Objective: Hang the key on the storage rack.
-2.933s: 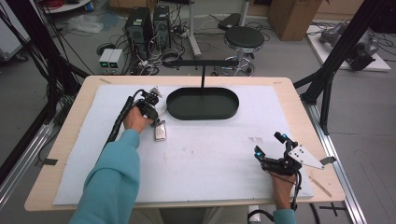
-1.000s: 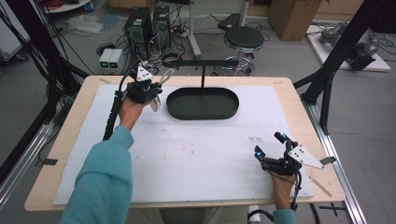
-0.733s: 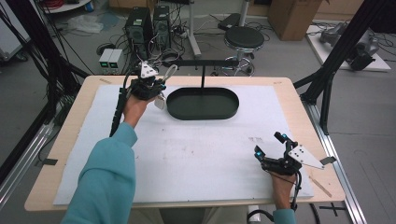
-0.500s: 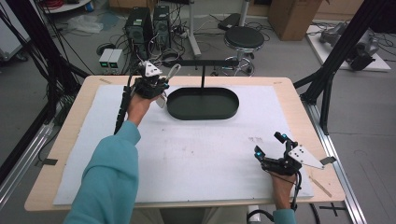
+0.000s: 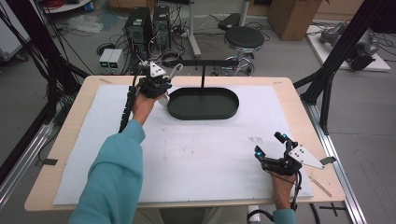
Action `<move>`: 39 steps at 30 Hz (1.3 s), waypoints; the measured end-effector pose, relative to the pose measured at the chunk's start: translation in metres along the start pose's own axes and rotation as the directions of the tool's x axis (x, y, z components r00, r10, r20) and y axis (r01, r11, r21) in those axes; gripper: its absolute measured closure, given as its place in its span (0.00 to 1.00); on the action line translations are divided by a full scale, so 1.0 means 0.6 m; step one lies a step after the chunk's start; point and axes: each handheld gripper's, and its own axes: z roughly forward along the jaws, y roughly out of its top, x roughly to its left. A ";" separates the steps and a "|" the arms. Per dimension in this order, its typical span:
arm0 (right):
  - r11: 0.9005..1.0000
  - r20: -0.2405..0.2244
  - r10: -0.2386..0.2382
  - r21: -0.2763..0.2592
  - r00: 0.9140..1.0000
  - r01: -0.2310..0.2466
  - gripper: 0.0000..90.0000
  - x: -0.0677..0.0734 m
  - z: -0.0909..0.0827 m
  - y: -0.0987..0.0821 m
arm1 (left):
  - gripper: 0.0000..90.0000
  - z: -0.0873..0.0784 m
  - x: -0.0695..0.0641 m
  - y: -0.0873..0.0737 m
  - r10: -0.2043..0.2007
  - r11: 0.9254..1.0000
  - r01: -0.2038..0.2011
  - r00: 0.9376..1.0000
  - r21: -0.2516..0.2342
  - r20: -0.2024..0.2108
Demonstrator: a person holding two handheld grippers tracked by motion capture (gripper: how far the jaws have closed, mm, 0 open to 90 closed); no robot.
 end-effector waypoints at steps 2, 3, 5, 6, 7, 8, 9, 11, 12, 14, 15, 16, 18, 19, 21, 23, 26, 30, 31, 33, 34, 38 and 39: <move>1.000 0.000 0.000 0.000 1.000 0.000 0.03 0.000 0.000 0.000 | 0.91 0.003 0.000 -0.001 0.001 1.000 -0.001 1.000 -0.001 -0.007; 1.000 0.000 0.000 0.000 1.000 0.000 0.03 0.000 0.000 0.000 | 0.91 0.004 0.000 -0.001 -0.002 1.000 0.002 1.000 -0.002 -0.010; 1.000 0.000 0.004 -0.001 1.000 -0.004 0.03 0.000 -0.001 0.000 | 0.91 0.006 0.000 -0.002 0.003 1.000 -0.003 1.000 -0.002 -0.027; 1.000 0.000 0.005 -0.001 1.000 -0.005 0.03 -0.001 -0.001 0.000 | 0.91 0.007 0.001 -0.003 0.001 1.000 -0.001 1.000 -0.006 -0.030; 1.000 0.000 0.001 -0.006 1.000 -0.001 0.03 -0.001 -0.001 0.000 | 0.91 0.009 0.002 -0.003 -0.007 1.000 0.007 1.000 -0.010 -0.030; 1.000 0.000 -0.004 -0.006 1.000 0.004 0.03 -0.001 -0.001 0.000 | 0.91 0.010 0.001 -0.004 -0.008 1.000 0.007 0.999 -0.013 -0.034; 1.000 0.000 -0.004 -0.007 1.000 0.004 0.03 -0.001 -0.001 0.000 | 0.91 0.012 0.000 -0.004 -0.008 1.000 0.008 0.999 -0.016 -0.033; 1.000 -0.001 -0.001 -0.007 1.000 0.001 0.03 -0.002 -0.001 0.000 | 0.91 0.015 -0.003 -0.004 -0.006 1.000 0.006 0.999 -0.018 -0.035; 1.000 0.001 0.006 -0.003 1.000 -0.006 0.03 -0.001 -0.002 0.000 | 0.91 0.017 -0.005 -0.004 -0.005 1.000 0.004 0.999 -0.020 -0.041; 1.000 0.000 -0.001 -0.007 1.000 0.001 0.03 -0.001 -0.001 0.000 | 0.91 0.020 -0.006 -0.004 -0.006 1.000 0.006 0.999 -0.014 -0.044; 1.000 0.000 -0.003 -0.006 1.000 0.003 0.03 -0.001 -0.001 0.000 | 0.91 0.021 -0.007 -0.004 -0.003 1.000 0.003 0.999 -0.015 -0.049; 1.000 0.000 0.000 -0.007 1.000 0.000 0.03 -0.001 -0.001 0.000 | 0.91 0.023 -0.007 -0.003 -0.006 1.000 0.006 0.999 -0.015 -0.050; 1.000 0.000 0.002 -0.003 1.000 -0.002 0.03 -0.001 -0.001 0.000 | 0.91 0.025 -0.009 -0.003 -0.006 1.000 0.005 0.998 -0.015 -0.061; 1.000 -0.001 0.002 -0.003 1.000 -0.002 0.03 -0.001 -0.001 0.000 | 0.91 0.026 -0.010 -0.002 -0.004 1.000 0.003 0.998 -0.015 -0.070; 1.000 -0.001 0.002 -0.004 1.000 -0.002 0.03 -0.001 -0.001 0.000 | 0.91 0.029 -0.012 -0.001 -0.011 1.000 0.010 0.997 -0.011 -0.082; 1.000 0.000 0.005 -0.003 1.000 -0.005 0.03 -0.001 -0.002 0.000 | 0.91 0.032 -0.013 -0.001 -0.017 1.000 0.016 0.995 -0.010 -0.093; 1.000 -0.001 0.001 -0.006 1.000 -0.001 0.03 -0.001 -0.001 0.000 | 0.91 0.037 -0.016 -0.002 -0.015 1.000 0.014 0.994 -0.015 -0.105; 1.000 0.000 0.007 -0.004 1.000 -0.007 0.03 -0.001 -0.002 0.000 | 0.91 0.042 -0.019 -0.001 -0.016 1.000 0.014 0.993 -0.017 -0.118; 1.000 0.001 0.006 -0.004 1.000 -0.006 0.03 -0.001 -0.002 0.000 | 0.91 0.043 -0.020 -0.001 -0.017 1.000 0.016 0.993 -0.015 -0.116; 1.000 -0.001 0.010 -0.007 1.000 -0.010 0.03 -0.001 -0.002 0.000 | 0.91 0.044 -0.022 0.000 -0.014 1.000 0.013 0.991 -0.013 -0.134; 1.000 0.000 0.011 -0.007 1.000 -0.011 0.03 -0.002 -0.003 0.000 | 0.91 0.045 -0.023 0.000 -0.011 1.000 0.009 0.990 -0.013 -0.137; 1.000 -0.001 0.016 -0.015 1.000 -0.016 0.03 -0.003 -0.003 -0.001 | 0.91 0.050 -0.024 0.000 -0.019 1.000 0.018 0.989 -0.009 -0.144; 1.000 -0.002 0.008 -0.017 1.000 -0.008 0.03 -0.003 -0.003 -0.001 | 0.91 0.050 -0.024 -0.001 -0.022 1.000 0.022 0.989 -0.007 -0.146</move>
